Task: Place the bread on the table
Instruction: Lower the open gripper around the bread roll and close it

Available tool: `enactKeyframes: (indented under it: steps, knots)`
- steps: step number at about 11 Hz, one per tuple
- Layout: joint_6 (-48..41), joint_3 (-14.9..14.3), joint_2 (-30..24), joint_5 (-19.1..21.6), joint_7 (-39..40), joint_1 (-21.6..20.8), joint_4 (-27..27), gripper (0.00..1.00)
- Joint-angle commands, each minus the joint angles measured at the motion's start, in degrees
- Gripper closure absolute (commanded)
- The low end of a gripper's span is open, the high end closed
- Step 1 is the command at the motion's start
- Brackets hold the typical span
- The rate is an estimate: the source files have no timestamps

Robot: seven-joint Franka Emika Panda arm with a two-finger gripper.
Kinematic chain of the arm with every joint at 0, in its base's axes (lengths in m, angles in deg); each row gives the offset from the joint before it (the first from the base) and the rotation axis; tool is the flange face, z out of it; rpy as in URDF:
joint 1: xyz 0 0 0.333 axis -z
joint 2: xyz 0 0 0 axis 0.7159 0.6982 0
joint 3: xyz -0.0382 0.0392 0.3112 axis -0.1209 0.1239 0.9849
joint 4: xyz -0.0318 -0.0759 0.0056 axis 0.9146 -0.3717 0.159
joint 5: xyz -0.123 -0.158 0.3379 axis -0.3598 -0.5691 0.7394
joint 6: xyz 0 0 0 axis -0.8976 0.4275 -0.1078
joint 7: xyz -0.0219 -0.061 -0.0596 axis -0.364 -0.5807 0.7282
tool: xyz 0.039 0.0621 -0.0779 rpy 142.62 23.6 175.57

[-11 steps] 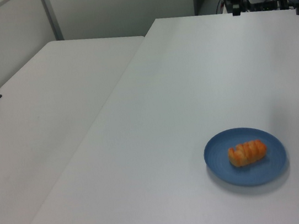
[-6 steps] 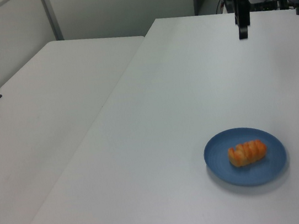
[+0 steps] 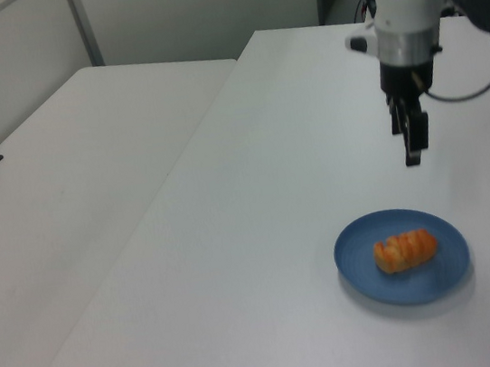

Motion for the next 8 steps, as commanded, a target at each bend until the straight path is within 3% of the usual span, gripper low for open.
enactKeyframes:
  steps: [1, 8]
  knots:
    - [7.61, 0.12, 2.76, 1.01, -0.70, -0.63, 4.28, 0.00]
    - [17.20, 0.12, 11.72, -0.56, -6.14, -5.03, 6.40, 0.00]
